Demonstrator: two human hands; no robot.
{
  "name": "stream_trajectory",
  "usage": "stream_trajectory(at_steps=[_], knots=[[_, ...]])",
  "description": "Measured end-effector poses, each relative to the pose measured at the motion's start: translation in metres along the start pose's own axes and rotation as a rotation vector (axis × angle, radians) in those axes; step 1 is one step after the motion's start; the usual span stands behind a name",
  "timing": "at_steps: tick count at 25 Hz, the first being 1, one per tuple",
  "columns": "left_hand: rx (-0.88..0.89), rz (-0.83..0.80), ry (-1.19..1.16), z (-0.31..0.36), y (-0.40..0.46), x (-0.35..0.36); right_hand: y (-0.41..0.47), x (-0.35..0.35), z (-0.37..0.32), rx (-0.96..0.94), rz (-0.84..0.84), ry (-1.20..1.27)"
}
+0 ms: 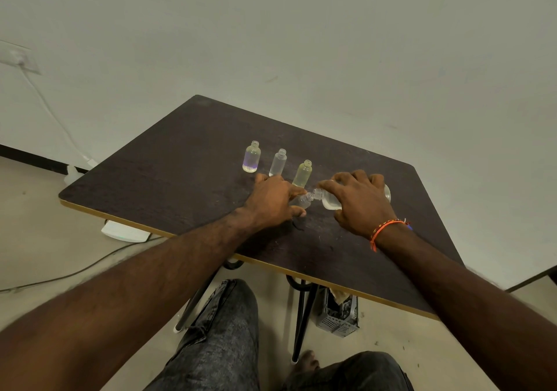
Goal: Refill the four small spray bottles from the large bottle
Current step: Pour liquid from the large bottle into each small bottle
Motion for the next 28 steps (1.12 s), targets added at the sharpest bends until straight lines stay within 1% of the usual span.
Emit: stream_trajectory(at_steps=[8,12,14,17,23,28], knots=[[-0.011,0.006,-0.004,-0.001,0.001,0.0,0.001,0.001,-0.001,-0.004,-0.009,0.022],[-0.016,0.02,-0.021,-0.002,0.0,-0.002,-0.001,0.003,-0.003,0.022,0.012,0.104],[-0.02,0.04,-0.026,-0.004,-0.002,-0.003,-0.001,0.003,-0.005,0.057,0.035,0.208],[-0.037,0.062,-0.024,-0.01,-0.004,-0.004,-0.002,0.003,0.001,0.158,0.067,0.42],[-0.12,0.086,-0.112,-0.02,-0.007,-0.003,-0.01,0.017,0.023,0.332,0.13,0.818],[-0.143,0.099,-0.133,-0.01,-0.005,0.004,-0.025,0.037,0.028,0.405,0.18,0.95]])
Point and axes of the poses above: each hand's wrist, its own y-axis towards the middle knuckle, its own x-axis out of the palm, z = x × y, the point moved 8 cm from there along y, towards the middle knuckle, and after that the axes turned 3 degrees about -z, right-handed, at the moved point
